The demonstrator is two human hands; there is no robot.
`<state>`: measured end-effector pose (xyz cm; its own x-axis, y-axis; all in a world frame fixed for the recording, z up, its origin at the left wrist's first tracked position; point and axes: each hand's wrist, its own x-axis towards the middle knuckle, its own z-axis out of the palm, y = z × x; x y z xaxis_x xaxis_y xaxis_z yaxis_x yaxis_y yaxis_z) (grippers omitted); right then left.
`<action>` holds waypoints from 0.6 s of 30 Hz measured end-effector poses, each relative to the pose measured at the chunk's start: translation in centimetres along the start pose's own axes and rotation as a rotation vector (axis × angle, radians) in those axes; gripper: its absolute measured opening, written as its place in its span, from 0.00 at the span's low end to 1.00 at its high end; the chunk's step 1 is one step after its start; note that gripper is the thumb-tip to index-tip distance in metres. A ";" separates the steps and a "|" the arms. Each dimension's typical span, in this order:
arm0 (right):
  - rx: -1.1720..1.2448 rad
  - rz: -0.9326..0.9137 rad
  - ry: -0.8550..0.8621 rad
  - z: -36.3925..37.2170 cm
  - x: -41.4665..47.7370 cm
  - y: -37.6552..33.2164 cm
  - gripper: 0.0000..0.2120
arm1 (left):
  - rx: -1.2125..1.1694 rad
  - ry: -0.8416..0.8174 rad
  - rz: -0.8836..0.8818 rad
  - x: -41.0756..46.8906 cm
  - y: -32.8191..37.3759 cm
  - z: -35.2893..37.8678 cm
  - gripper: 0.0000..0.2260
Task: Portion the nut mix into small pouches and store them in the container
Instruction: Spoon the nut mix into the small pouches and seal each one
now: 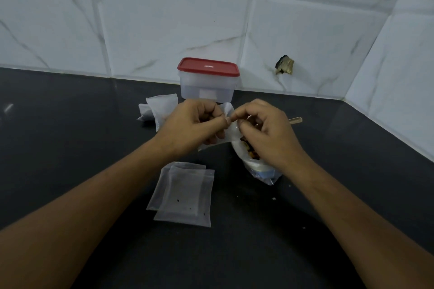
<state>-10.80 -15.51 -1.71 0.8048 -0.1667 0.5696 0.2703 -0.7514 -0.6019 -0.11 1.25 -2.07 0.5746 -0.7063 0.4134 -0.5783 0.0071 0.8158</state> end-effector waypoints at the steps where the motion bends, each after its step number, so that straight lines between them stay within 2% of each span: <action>1: -0.018 -0.006 -0.001 0.1 0.0 0.0 0.11 | 0.003 0.002 0.001 0.0 0.0 0.0 0.07; 3: -0.058 -0.011 0.003 0.1 0.1 0.0 0.06 | 0.029 0.007 0.016 0.0 0.1 -0.1 0.07; 6: -0.044 0.022 0.014 0.1 0.1 0.1 0.04 | 0.075 -0.001 0.055 -0.1 0.1 0.0 0.07; 11: 0.059 0.131 0.021 -0.2 0.1 0.4 0.10 | 0.265 0.088 0.172 -0.1 0.0 0.0 0.03; 14: 0.102 0.175 0.022 -0.3 0.2 0.4 0.12 | 0.445 0.163 0.257 0.2 -0.6 -0.4 0.16; 18: 0.179 0.179 -0.004 -0.2 0.2 0.5 0.12 | 0.596 0.077 0.221 0.1 -1.2 0.0 0.40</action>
<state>-10.60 -16.05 -1.78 0.8504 -0.2843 0.4426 0.2118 -0.5851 -0.7828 0.64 1.23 -3.00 0.4323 -0.6803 0.5918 -0.8979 -0.2642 0.3521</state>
